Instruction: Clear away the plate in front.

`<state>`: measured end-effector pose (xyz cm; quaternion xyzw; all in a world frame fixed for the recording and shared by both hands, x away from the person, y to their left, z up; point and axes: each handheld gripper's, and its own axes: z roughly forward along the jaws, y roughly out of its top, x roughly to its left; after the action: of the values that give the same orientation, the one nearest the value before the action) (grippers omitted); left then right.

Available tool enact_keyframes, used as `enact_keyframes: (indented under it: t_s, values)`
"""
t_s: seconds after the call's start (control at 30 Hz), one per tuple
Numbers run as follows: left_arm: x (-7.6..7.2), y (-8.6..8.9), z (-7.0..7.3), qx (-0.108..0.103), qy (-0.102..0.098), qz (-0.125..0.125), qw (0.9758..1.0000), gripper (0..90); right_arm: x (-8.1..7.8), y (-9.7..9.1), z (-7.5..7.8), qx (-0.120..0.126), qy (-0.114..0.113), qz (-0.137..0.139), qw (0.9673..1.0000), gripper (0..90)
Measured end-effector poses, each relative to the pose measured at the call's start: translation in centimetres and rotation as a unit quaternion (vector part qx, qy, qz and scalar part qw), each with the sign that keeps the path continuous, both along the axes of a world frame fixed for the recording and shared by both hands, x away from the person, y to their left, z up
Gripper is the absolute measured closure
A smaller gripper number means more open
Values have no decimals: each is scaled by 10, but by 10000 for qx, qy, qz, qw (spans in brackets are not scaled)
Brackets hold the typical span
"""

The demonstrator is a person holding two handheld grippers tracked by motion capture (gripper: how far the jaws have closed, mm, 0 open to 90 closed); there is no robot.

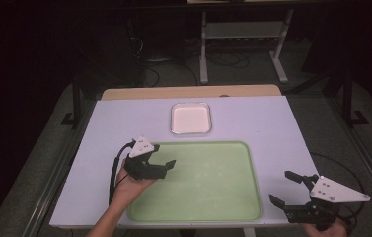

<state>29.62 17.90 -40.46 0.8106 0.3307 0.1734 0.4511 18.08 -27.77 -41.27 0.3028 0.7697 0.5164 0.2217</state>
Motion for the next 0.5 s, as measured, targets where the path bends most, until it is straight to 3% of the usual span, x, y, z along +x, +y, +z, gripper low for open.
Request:
enact_keyframes:
  t_s: [0.5]
  values:
    - [35, -12, 3, 495, 0, 185, 9986, 262, 2, 1, 0, 14, 23, 37, 10000, 135]
